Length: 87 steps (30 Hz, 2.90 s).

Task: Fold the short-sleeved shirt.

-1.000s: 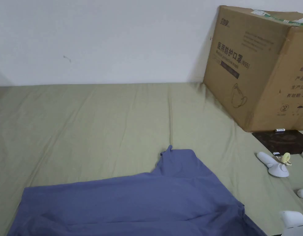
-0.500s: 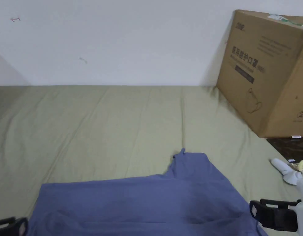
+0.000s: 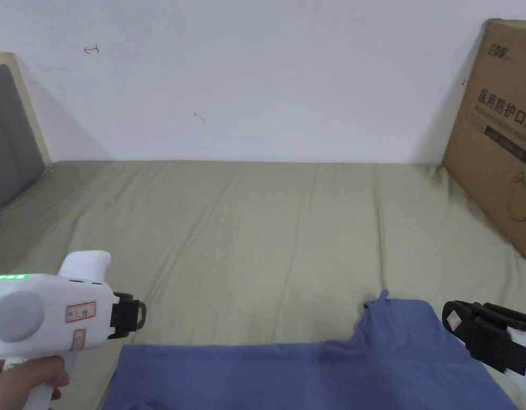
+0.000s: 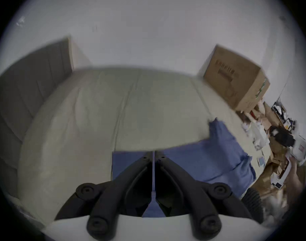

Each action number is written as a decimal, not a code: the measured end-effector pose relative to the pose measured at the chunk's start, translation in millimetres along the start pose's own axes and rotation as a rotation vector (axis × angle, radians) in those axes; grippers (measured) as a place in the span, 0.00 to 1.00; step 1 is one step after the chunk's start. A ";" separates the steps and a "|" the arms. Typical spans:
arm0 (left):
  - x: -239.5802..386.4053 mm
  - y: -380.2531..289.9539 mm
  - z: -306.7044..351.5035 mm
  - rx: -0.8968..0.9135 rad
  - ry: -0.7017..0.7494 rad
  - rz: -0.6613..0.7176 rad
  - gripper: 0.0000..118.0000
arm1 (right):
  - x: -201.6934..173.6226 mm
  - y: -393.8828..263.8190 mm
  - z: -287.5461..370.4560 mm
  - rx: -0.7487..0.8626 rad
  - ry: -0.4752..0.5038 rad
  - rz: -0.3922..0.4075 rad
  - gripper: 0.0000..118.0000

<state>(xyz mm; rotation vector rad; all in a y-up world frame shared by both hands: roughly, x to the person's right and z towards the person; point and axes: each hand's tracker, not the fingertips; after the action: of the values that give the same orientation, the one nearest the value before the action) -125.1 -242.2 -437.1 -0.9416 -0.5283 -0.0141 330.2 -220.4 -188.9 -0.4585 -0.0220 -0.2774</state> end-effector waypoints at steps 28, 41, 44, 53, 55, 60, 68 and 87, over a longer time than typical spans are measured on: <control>-15.2 -29.7 -68.9 0.067 0.085 -0.183 0.02 | 144.4 -10.7 -150.9 -0.353 -0.256 -0.055 0.84; -13.5 -30.4 -52.1 0.058 0.065 -0.134 0.02 | 186.3 -25.4 -251.8 -0.635 -0.380 -0.075 0.87; -15.7 -33.2 -57.7 0.056 0.077 -0.140 0.02 | 170.5 -19.0 -235.1 -0.615 -0.305 0.014 0.40; -17.9 -34.1 -54.0 0.116 0.091 -0.066 0.02 | 151.5 23.5 -167.0 -0.322 -0.239 -0.066 0.00; -15.6 -29.0 -50.0 0.156 0.105 -0.071 0.02 | 149.5 40.2 -151.9 -0.253 -0.239 -0.078 0.00; -12.6 -13.5 -31.7 0.281 0.063 -0.024 0.02 | 139.6 61.8 -116.6 -0.093 -0.242 -0.068 0.00; -16.3 -38.8 -6.8 0.162 -0.009 -0.074 0.02 | 136.0 9.6 -38.9 -0.173 -0.219 -0.125 0.00; -11.1 -157.3 42.6 0.020 -0.039 -0.084 0.97 | 122.9 -117.1 74.1 -0.353 -0.300 -0.201 0.90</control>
<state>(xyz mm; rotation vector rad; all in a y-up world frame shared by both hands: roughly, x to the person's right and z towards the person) -190.2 -305.8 -301.4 -0.9010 -0.6026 -0.0656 420.0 -320.3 -61.4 -0.8487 -0.3171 -0.4105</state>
